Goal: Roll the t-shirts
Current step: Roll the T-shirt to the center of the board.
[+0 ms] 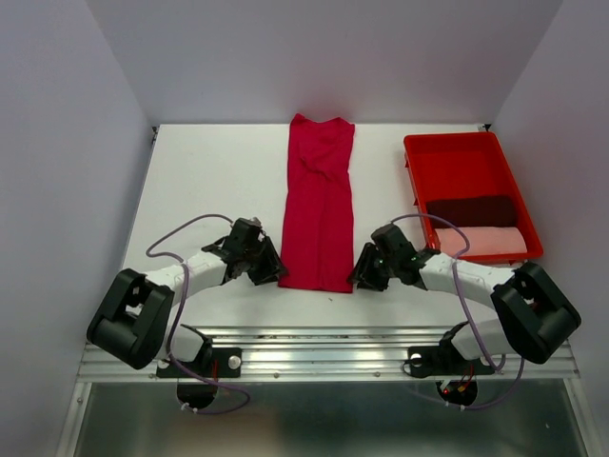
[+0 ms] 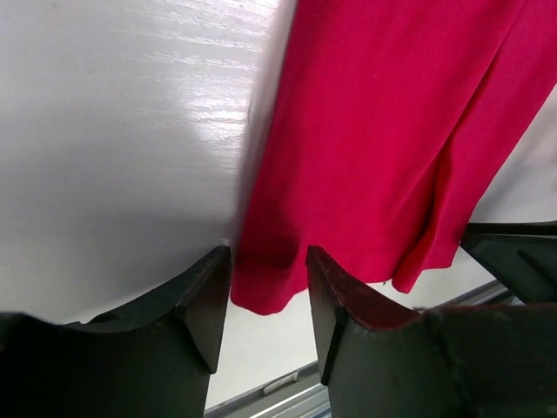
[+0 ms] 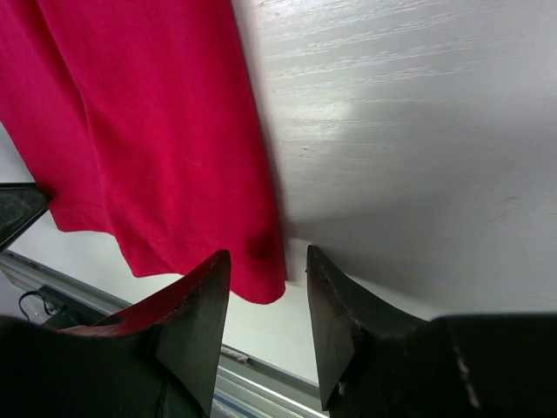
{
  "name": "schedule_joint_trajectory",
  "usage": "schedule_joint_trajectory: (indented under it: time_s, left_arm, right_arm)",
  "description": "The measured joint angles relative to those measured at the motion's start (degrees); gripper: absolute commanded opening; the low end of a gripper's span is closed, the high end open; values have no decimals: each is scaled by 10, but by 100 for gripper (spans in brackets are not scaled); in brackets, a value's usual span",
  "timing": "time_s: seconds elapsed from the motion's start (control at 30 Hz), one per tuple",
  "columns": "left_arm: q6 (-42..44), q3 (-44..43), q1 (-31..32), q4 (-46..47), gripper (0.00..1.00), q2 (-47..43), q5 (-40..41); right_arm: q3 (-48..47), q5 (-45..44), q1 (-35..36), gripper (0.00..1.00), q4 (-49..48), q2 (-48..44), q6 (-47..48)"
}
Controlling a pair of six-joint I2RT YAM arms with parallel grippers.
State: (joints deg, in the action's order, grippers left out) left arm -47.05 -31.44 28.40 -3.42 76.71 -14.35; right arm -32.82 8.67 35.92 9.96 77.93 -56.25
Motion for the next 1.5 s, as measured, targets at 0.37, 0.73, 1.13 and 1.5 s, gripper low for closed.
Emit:
schedule_joint_trajectory:
  time_s: [0.37,0.73,1.13,1.5]
  left_arm:
    - [-5,6,5,7,0,12,-2]
    - [-22,11,27,-13,0,-19,2]
    - [-82,52,47,-47,0,-108,7]
    - [-90,33,47,-73,0,-110,13]
  right_arm:
    - [7,1,25,17,-4,1,-13]
    - [10,-12,32,1,3,-13,-19]
    - [19,-38,56,1,40,-61,-28]
    - [12,-89,58,1,76,-97,-34]
